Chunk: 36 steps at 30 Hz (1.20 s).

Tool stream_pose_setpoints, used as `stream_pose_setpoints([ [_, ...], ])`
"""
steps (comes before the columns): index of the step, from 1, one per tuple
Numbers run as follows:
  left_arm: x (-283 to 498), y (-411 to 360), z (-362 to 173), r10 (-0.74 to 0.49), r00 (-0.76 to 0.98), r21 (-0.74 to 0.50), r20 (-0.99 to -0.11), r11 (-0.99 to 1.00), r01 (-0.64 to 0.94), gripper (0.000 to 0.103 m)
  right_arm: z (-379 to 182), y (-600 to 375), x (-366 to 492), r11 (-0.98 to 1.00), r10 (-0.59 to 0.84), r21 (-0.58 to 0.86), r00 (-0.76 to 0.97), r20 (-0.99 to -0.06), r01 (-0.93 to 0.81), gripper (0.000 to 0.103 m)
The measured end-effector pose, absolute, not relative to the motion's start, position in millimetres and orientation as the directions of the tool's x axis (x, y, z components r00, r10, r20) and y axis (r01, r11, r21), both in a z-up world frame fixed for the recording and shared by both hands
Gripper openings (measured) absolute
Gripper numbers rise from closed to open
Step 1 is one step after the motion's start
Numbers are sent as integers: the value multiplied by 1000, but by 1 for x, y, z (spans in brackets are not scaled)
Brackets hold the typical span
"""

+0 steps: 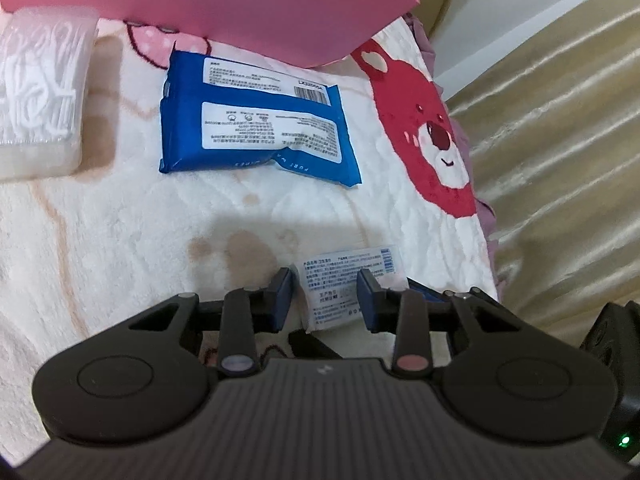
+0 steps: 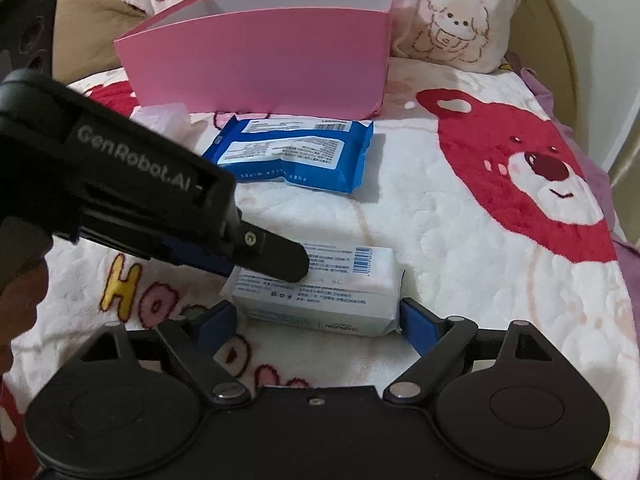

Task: Organize objects
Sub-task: 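Reach the left tool to the white medicine box and grasp it, then lift the white medicine box with the left tool into the pink box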

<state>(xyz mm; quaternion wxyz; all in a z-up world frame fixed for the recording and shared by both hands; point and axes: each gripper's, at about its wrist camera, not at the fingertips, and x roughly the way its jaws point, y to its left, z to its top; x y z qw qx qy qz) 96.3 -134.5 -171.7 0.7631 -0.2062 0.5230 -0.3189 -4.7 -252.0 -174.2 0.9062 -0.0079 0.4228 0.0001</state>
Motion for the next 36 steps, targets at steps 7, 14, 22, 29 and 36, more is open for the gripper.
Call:
stream_pose_setpoints([
  [7,85,-141,-160,-651,312,-567,-692,757,325,33,-171,-235,-11,992,-84,-123,659,-747,-13,90],
  [14,79,-136,-153,-662,301,-583,-687,749,316,34,-164,-232,-20,995,-69,-98,678,-732,-4,84],
  [22,70,-115,-115,-665,301,-573,-684,745,342,35,-136,-221,-23,997,-12,-58,692,-722,-44,85],
  [29,56,-106,-66,-660,355,-545,-662,749,376,35,-94,-225,-22,998,69,44,701,-710,-54,87],
  [36,54,-90,-34,-653,421,-538,-630,758,370,35,-56,-220,-16,989,141,64,724,-675,-132,88],
])
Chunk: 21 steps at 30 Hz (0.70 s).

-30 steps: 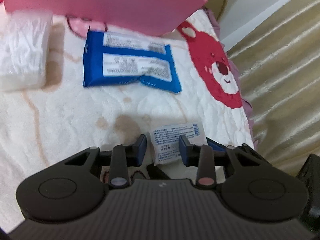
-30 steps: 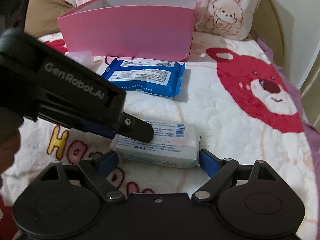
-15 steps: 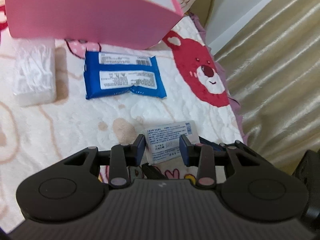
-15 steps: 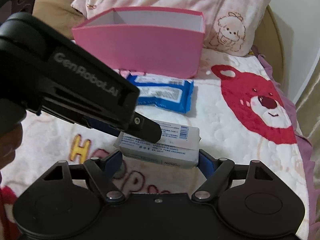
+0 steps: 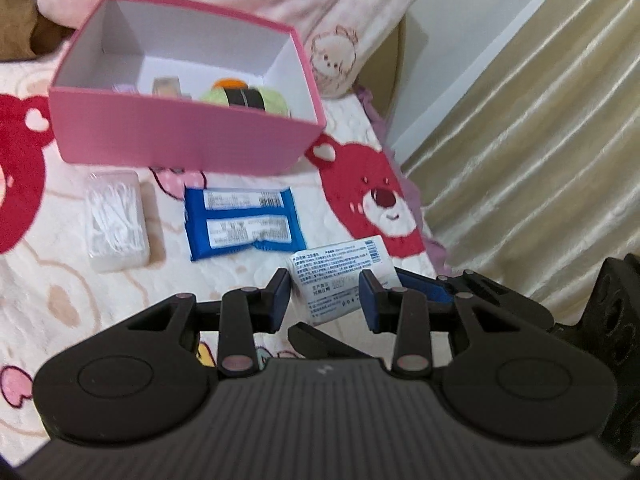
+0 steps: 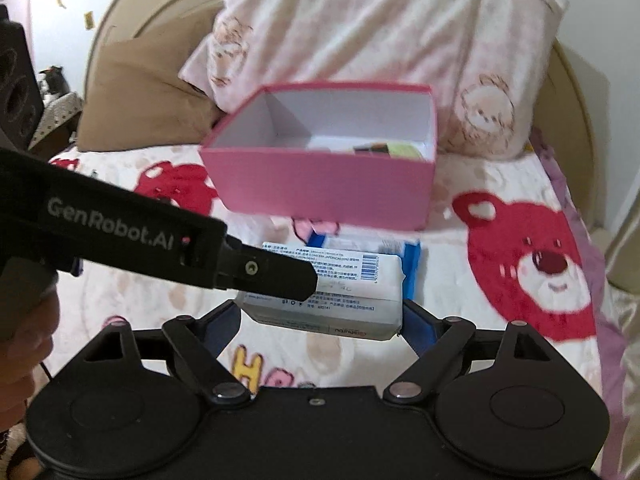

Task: Organize objects
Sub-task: 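Lift the white medicine box with the left tool into the pink box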

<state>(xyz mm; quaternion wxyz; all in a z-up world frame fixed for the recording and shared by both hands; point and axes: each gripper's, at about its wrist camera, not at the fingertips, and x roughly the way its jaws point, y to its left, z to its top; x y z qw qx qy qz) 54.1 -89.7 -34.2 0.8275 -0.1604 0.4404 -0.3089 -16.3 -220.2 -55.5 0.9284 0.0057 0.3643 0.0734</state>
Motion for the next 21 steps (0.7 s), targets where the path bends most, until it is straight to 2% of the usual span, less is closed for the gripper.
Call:
stream_pose_setpoints([
  [5,62,-77,-19,-611,464,-514,-641,791,332,35,-28,-215,-2,973,198,49,709,-677,-226,78],
  [10,79,-63,7,-610,492,-513,-621,791,333,36,6,-206,20,958,211,-2,710,-672,-287,70],
  [15,105,-47,43,-622,527,-535,-579,778,331,36,44,-198,50,946,197,-53,700,-687,-319,57],
  [21,146,-37,81,-602,568,-520,-562,791,323,36,80,-186,98,921,180,-122,681,-709,-370,54],
])
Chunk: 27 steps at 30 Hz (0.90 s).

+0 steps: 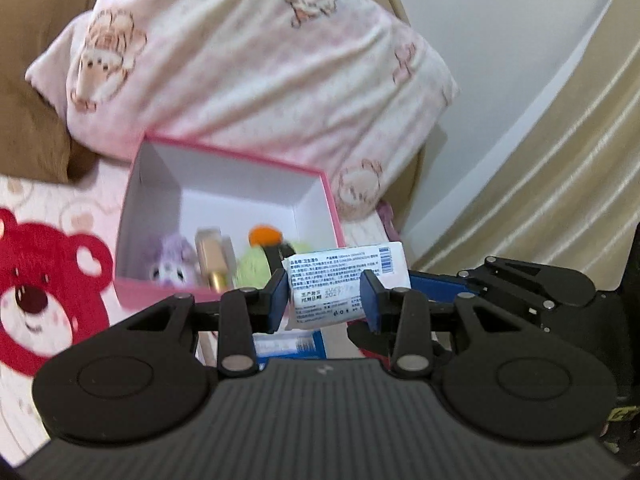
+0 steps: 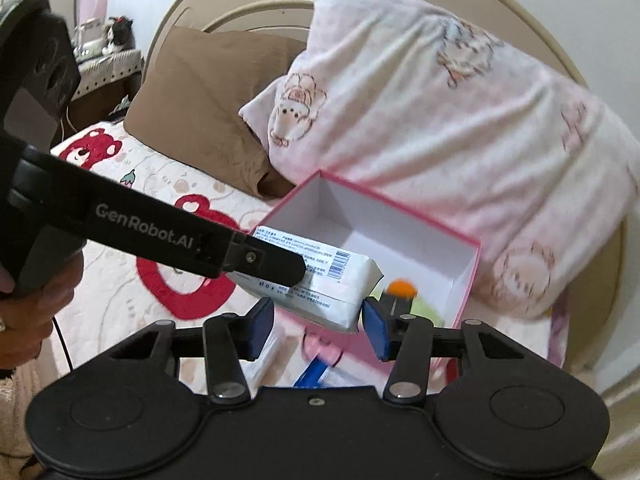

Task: Organize objects
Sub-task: 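Lift the white medicine box with the left tool into the pink box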

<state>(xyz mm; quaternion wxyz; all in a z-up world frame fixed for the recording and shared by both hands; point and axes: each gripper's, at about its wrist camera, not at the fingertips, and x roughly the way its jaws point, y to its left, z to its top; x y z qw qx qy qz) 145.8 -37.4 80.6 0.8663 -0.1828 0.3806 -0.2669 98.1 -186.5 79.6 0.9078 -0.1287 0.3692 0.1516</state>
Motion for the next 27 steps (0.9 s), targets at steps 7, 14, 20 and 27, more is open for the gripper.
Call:
stream_pose_setpoints([
  [7,200,-26,80,-564,613,-509,-553,811,288,37,78,-181,150,942,205,-75,737,-644,-327,54],
  [14,249,-10,45,-557,598,-547,-577,807,224,37,45,-176,205,953,233,6,717,-657,-304,54],
  [20,299,-23,4,-551,566,-546,-613,813,200,38,6,-181,241,953,189,-55,728,-659,-297,52],
  [27,343,-44,-49,-496,526,-507,-691,851,138,38,-52,-200,294,973,187,50,646,-740,-225,52],
])
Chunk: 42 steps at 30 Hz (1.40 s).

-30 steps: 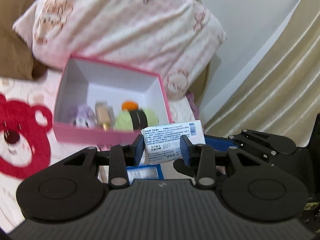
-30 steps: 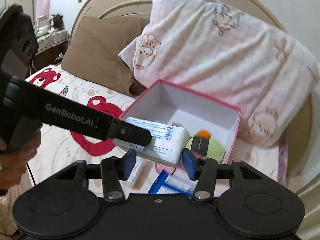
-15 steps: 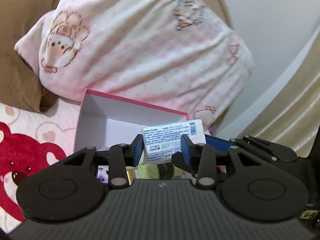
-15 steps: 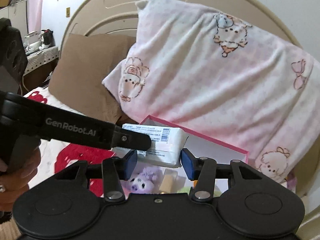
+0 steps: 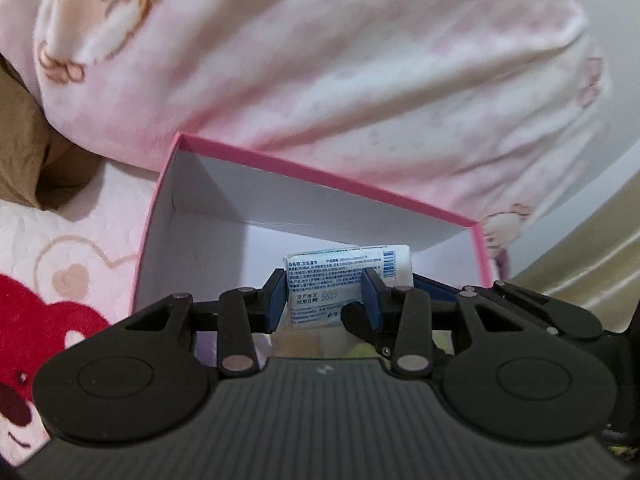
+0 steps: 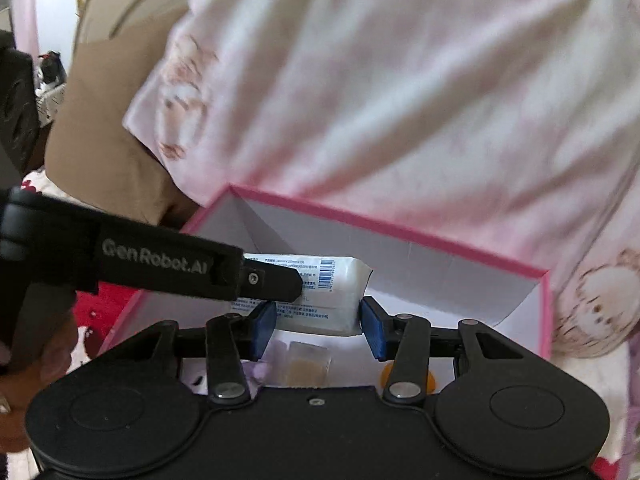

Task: Organize objects
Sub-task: 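Lift the white medicine box with the left tool into the pink box, then open the left tool to release the medicine box, then withdraw the left tool from the pink box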

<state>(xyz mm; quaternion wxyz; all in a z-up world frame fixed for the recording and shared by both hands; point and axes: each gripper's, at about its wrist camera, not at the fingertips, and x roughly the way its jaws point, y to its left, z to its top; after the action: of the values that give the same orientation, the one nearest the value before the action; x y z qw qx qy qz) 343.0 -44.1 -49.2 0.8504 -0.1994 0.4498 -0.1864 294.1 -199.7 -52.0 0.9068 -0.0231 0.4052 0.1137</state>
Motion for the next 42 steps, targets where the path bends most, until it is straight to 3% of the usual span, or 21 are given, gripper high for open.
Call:
stream_pose_setpoints([
  [13,384,-76,-96,-386,466,-391,-796,916,91,38,-112,-217,349,980,190,131,491,-850,-151,52],
  [18,379,-77,-94,-353,478,-363,-805,929,73,42,-111,-217,346,984,153,88,474,-867,-157,55],
  [32,295,-65,7,-380,465,-282,-800,921,268,47,-21,-215,242,964,168,9,584,-794,-265,60],
  [38,246,-66,66,-331,470,-136,-818,906,400,55,33,-205,185,944,142,-79,610,-780,-321,70],
  [42,204,-50,89,-338,491,-87,-803,881,465,61,44,-200,146,927,160,-91,603,-782,-363,72],
])
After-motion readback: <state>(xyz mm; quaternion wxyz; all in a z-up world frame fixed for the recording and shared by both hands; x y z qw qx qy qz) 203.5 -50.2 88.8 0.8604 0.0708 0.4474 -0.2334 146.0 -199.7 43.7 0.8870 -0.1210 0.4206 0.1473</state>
